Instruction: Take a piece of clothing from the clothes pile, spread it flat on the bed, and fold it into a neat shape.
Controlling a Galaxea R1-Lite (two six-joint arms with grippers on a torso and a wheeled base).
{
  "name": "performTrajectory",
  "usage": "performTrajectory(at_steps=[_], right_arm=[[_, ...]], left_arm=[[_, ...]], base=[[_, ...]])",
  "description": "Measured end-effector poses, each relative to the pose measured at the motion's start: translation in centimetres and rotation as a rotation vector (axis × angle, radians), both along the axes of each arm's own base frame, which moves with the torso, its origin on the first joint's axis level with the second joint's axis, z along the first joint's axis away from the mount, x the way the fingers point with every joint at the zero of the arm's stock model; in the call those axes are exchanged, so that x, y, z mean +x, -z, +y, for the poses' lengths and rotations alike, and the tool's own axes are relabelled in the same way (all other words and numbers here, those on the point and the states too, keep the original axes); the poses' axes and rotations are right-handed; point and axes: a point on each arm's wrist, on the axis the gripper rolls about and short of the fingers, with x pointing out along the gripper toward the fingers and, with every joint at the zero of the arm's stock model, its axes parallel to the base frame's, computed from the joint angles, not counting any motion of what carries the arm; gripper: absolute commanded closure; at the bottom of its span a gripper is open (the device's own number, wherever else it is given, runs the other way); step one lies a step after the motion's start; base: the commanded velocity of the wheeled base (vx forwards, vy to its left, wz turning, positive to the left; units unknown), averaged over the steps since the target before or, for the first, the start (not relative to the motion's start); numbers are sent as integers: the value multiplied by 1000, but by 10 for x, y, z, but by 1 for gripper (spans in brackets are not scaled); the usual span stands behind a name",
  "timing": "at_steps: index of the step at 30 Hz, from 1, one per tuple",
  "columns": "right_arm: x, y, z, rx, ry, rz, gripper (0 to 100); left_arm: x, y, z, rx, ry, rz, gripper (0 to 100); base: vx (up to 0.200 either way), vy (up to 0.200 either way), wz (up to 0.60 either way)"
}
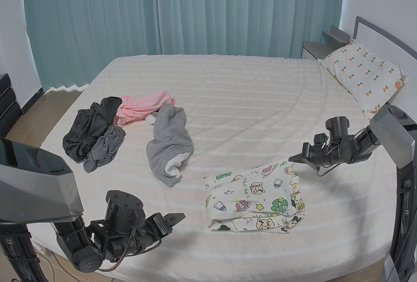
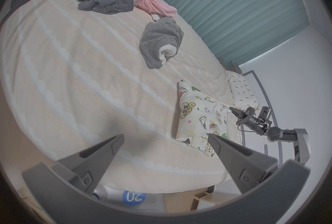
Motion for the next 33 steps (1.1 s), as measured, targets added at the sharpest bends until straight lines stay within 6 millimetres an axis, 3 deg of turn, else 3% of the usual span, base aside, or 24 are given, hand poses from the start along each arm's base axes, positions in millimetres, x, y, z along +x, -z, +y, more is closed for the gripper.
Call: performTrajectory(at_steps=[8,14,26,33], right_arm=[[5,8,-3,-22,16,42,0],[-6,7,-6,-27,5,57,0],[-85,4,9,-65,-199,112,0],[-97,3,35,-69,-289,107,0]], left_arm=[[0,0,0,1,-1,1,0],[0,0,0,1,-1,1,0],[0,0,0,-1,0,-1,0],[0,-1,0,-1,1,-1,0]], base=[[0,0,0],[0,0,0],[0,0,0],[0,0,0]])
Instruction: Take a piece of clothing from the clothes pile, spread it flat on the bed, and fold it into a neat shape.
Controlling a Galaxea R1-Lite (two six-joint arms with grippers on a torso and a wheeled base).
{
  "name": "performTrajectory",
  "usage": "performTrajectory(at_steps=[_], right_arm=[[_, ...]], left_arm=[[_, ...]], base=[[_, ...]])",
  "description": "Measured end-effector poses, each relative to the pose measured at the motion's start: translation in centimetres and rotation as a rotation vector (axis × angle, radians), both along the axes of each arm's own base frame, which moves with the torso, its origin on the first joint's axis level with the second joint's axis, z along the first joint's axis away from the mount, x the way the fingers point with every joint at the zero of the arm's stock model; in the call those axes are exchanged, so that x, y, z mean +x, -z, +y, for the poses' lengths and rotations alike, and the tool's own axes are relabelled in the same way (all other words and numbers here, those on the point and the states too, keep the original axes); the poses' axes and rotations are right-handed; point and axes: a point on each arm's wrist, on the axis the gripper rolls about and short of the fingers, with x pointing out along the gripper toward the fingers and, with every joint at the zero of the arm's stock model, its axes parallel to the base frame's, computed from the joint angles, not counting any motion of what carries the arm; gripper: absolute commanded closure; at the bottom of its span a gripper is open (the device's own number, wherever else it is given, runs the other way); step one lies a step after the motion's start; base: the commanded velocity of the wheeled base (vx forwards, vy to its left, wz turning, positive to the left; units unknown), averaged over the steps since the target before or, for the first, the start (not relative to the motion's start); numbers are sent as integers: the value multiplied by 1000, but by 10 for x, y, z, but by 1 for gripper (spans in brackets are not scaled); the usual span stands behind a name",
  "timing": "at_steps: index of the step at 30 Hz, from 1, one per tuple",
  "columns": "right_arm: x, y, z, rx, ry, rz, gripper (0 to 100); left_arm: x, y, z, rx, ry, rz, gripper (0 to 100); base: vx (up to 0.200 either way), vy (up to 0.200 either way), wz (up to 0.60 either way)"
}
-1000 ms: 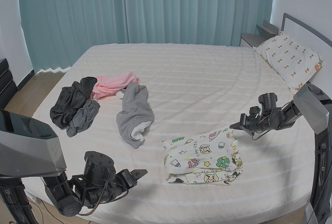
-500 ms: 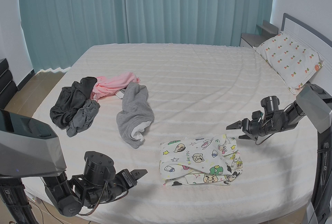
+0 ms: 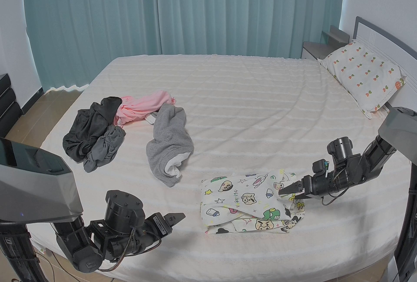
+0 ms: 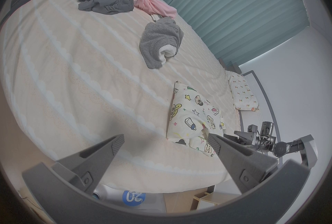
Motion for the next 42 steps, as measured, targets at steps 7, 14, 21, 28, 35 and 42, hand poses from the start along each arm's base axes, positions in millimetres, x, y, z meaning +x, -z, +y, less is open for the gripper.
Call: performTrajectory(at_steps=[7,14,21,28,35,42], right_arm=[[6,2,26,-9,-61,-11,0],[5,9,26,-33,-60,48,0],[4,14,27,-42,-66,64,0],[9,19,35,-90,-65,50,100],[13,26,41,-108,-73,58,100],[8,25,34,-110,-61,75,100]], left_arm=[[0,0,0,0,0,-1,0],[0,0,0,-1,0,-2,0],[0,0,0,-1,1,-1,0],[0,0,0,-1,0,-1,0],[0,0,0,-1,0,-2,0],[0,0,0,0,-2,-2,0]], base=[[0,0,0],[0,0,0],[0,0,0],[0,0,0],[0,0,0],[0,0,0]])
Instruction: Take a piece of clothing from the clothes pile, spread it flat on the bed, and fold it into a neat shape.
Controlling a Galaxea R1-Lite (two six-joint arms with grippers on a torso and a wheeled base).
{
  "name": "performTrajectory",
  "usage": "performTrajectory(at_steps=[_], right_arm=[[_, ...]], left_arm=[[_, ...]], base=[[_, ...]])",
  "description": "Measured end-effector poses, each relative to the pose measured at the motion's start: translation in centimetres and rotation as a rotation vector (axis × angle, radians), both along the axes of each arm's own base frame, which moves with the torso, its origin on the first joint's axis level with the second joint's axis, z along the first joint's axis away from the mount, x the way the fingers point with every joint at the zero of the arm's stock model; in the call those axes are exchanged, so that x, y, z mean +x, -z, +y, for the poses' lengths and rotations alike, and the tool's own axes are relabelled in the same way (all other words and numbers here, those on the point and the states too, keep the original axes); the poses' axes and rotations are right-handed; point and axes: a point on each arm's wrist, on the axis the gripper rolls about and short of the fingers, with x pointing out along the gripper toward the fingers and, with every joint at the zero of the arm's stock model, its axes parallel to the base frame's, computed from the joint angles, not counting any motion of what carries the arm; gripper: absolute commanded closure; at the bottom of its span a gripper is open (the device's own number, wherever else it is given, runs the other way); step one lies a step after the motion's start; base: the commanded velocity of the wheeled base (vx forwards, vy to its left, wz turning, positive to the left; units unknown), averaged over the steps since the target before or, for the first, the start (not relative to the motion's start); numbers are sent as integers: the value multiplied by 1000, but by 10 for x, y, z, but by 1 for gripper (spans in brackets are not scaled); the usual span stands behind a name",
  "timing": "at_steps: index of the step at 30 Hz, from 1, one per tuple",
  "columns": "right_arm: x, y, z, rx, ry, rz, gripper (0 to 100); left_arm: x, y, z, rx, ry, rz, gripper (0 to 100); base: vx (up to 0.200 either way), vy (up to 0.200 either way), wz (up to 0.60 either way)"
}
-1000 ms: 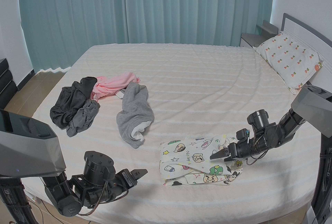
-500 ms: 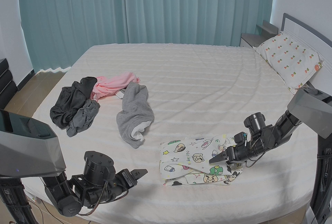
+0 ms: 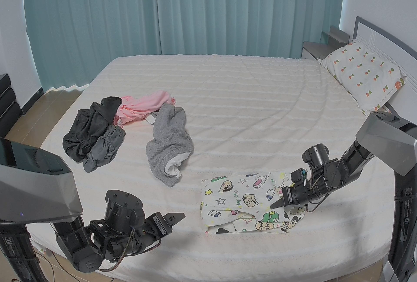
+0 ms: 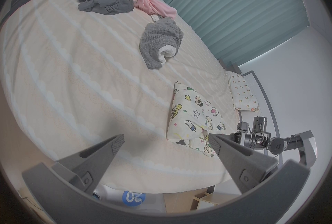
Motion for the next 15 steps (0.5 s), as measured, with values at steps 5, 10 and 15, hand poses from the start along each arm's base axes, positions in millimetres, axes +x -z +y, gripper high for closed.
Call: performTrajectory(at_steps=[5,10,15], right_arm=[[-5,-6,-13,7,26,4,100],[-10,-13,-25,16,39,-5,100],[-16,-23,-33,17,42,-25,100]], left_arm=[[0,0,0,0,2,1,0],[-1,0,0,-1,6,3,0],[-1,0,-1,-1,8,3,0]], base=[[0,0,0],[0,0,0],[0,0,0]])
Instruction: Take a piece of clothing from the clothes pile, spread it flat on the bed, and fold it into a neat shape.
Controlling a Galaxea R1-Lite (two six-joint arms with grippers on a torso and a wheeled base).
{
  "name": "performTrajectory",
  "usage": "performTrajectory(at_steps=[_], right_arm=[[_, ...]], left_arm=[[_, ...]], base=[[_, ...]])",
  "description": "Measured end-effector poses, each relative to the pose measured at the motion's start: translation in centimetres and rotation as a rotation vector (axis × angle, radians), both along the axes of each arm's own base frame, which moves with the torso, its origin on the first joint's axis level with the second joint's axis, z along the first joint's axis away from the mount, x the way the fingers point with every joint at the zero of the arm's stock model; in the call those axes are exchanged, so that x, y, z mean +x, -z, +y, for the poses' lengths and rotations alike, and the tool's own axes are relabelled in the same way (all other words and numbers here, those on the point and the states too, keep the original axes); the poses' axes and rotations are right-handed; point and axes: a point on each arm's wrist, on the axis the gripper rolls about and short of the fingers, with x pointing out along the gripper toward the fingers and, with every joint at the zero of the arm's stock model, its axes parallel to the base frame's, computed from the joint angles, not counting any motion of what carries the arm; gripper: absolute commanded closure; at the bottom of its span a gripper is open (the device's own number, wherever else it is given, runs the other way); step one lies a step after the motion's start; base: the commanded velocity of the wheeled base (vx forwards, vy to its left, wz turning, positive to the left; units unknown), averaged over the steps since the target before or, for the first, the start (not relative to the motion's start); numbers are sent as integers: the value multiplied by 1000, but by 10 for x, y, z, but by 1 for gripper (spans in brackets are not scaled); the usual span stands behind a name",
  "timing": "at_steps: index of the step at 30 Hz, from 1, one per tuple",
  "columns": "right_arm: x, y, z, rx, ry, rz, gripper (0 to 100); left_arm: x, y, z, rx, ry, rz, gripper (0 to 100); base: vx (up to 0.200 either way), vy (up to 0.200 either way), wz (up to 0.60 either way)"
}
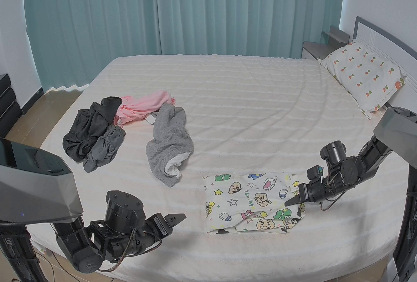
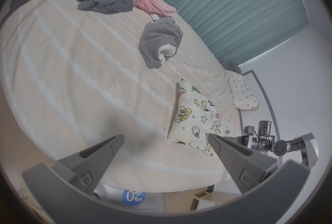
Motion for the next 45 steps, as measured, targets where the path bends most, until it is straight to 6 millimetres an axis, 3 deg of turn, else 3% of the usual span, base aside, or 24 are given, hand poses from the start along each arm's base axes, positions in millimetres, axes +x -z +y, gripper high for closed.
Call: performTrajectory(at_steps=[11,21,32,42,43,45], right_arm=[[-16,-19,-4,-6,0,30,100],[-17,-33,-7,-21,-6,-3,100],[-25,-32,-11,-67,-54,25,100],[-22,-11,-7,-123,-91,48,100],[-21,-10,-7,-124,-92,51,0],[-21,-8,-5,-128,-95,57,0]], left_arm=[[0,0,0,1,0,-1,0],[0,0,0,1,1,-1,0],[0,0,0,2,0,-1,0],[0,1,0,2,0,0,0],[0,0,0,2,0,0,0],[0,1,0,3,-1,0,0]], base=[[0,0,0],[0,0,0],[0,0,0],[0,0,0],[0,0,0],[0,0,0]])
